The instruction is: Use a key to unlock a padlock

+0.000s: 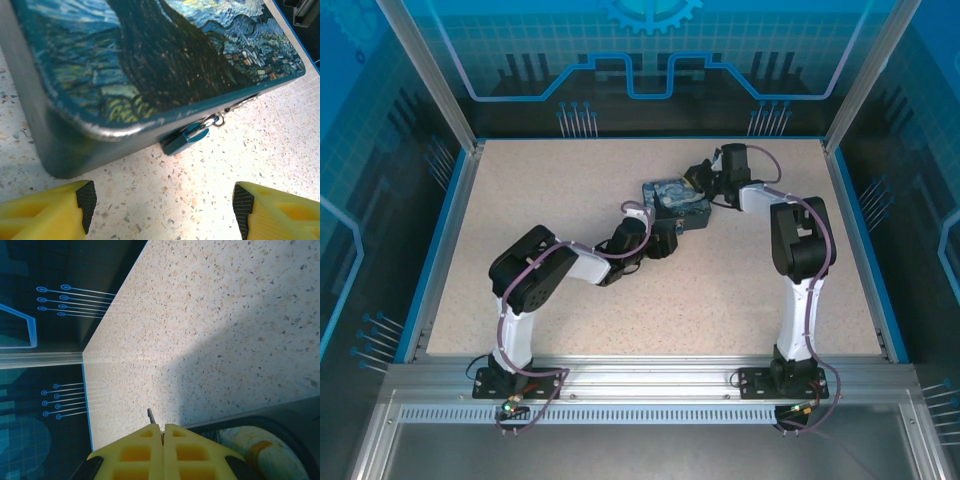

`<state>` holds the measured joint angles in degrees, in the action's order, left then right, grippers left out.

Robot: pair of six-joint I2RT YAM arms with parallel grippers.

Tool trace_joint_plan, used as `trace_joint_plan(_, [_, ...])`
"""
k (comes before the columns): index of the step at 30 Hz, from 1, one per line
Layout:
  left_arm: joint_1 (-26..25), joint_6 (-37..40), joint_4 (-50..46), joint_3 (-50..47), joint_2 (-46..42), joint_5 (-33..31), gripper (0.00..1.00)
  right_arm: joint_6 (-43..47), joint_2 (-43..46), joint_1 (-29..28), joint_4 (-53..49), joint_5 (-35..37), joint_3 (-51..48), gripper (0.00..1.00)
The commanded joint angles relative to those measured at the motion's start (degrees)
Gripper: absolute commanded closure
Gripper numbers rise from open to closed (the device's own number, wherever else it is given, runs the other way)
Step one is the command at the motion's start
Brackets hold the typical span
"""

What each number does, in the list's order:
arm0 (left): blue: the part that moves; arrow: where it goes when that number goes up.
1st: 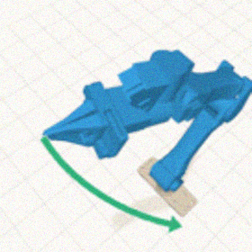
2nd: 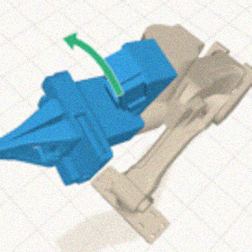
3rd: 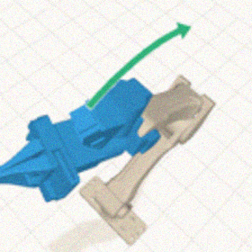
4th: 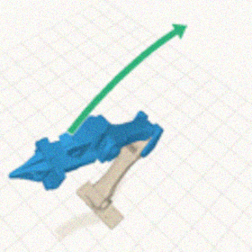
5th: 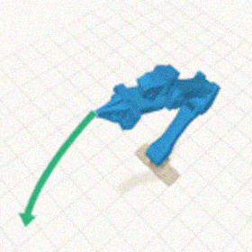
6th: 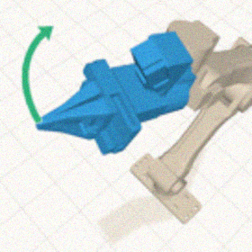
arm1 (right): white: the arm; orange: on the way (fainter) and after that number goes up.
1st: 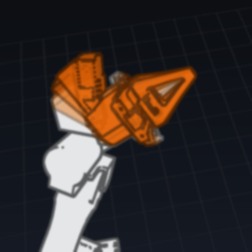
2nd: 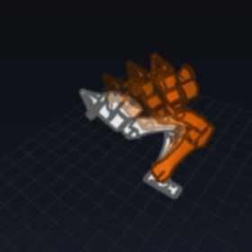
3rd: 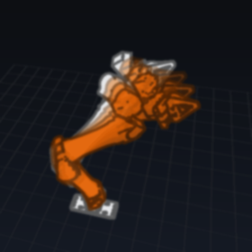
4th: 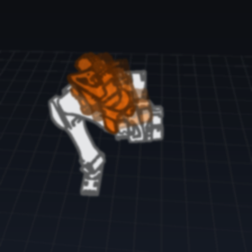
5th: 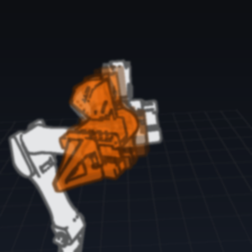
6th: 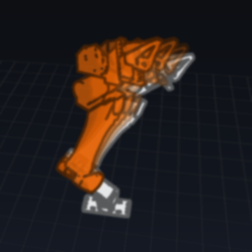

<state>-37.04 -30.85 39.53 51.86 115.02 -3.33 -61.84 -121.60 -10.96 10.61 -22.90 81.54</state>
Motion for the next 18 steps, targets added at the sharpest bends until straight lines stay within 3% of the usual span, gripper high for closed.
trace_joint_plan(1, [0.7,2.0,-2.9,0.4,-1.6,1.5,0.25,0.7,1.2,-2.5,-3.0,0.7,-4.7,1.0])
trace_joint_plan(11, [0.8,2.7,-2.2,-6.4,-6.3,1.2,0.24,-1.4,4.8,-6.8,3.1,2.3,-16.0,1.0])
trace_joint_plan(18, [2.5,4.7,-2.2,-9.3,-7.4,1.1,0.23,-1.6,5.3,-8.1,3.2,3.1,-17.1,1.0])
